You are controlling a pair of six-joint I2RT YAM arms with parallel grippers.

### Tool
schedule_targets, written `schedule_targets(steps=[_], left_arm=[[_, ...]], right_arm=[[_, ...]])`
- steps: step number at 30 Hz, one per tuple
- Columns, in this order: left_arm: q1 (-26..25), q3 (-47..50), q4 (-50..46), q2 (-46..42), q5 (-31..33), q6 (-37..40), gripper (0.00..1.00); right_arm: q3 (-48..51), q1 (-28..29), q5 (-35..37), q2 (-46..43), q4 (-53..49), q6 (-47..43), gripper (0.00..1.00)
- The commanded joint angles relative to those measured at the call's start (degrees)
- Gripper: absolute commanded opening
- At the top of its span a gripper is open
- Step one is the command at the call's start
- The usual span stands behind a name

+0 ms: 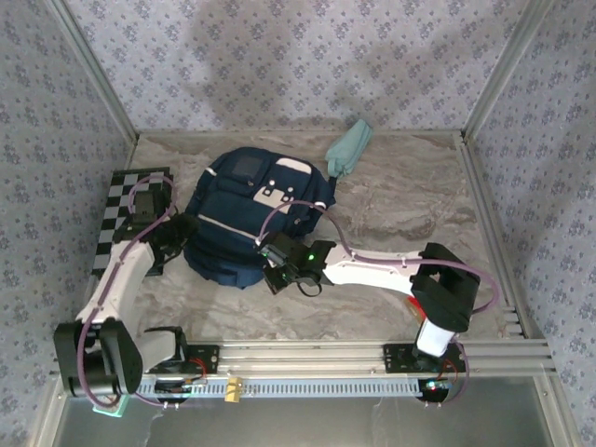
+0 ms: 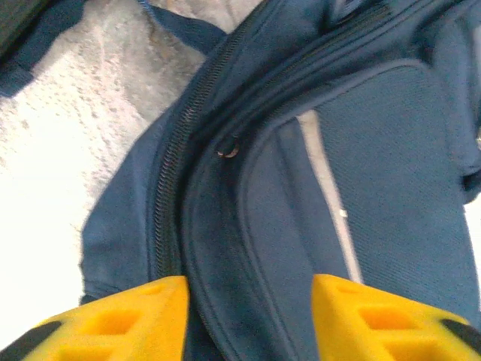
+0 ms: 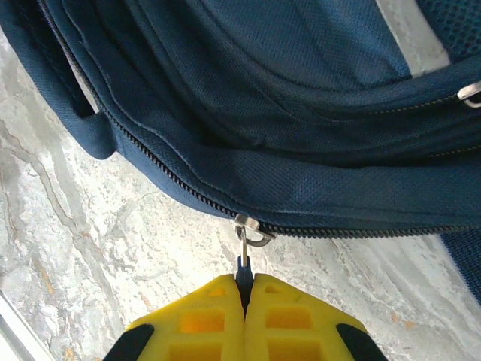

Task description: Pack books, pencil case, and school supplies into a backpack

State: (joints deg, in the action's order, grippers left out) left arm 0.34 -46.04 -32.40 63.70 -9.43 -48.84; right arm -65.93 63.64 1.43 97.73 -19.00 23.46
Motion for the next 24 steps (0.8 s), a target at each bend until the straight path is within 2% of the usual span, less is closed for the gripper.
schedule_targets(steps=[1, 5, 7, 10, 13, 17, 21, 24], left_arm=[[-3.88, 3.31, -1.94, -6.85, -2.56, -6.13, 0.54], [-12.12, 8.9, -0.04, -13.52, -1.71, -19.71, 0.58], [-18.41, 12.2, 3.72, -15.57, 0.07, -27.54, 0.59], [-26.08, 14.13, 8.03, -14.98, 3.63, -36.21, 0.61], [-31.03, 12.97, 8.52, -11.11, 6.6, -40.77, 0.63], [-34.22, 12.03, 11.18, -6.31, 9.24, -43.44, 0.63], [-35.51, 11.5, 10.83, -2.61, 10.27, -44.53, 0.55], [-36.95, 12.36, 10.9, -2.06, 12.52, -45.64, 0.46]], right_arm=[[-1.55, 0.32, -1.26, 0.66, 0.54, -0.63, 0.0], [-0.3, 0.26, -0.61, 0.05, -0.22, 0.11, 0.0], [0.65, 0.14, -0.51, -0.48, 0.06, 0.35, 0.0], [1.54, 0.04, -0.28, -0.74, 0.67, 0.53, 0.0], [1.77, 0.0, -0.13, -0.71, 1.25, 0.88, 0.0], [1.6, -0.09, -0.24, -0.75, 1.87, 0.78, 0.0], [1.44, -0.09, 0.59, -0.84, 1.87, 0.44, 0.0], [1.44, -0.4, 1.64, -0.91, 1.38, 0.55, 0.0]])
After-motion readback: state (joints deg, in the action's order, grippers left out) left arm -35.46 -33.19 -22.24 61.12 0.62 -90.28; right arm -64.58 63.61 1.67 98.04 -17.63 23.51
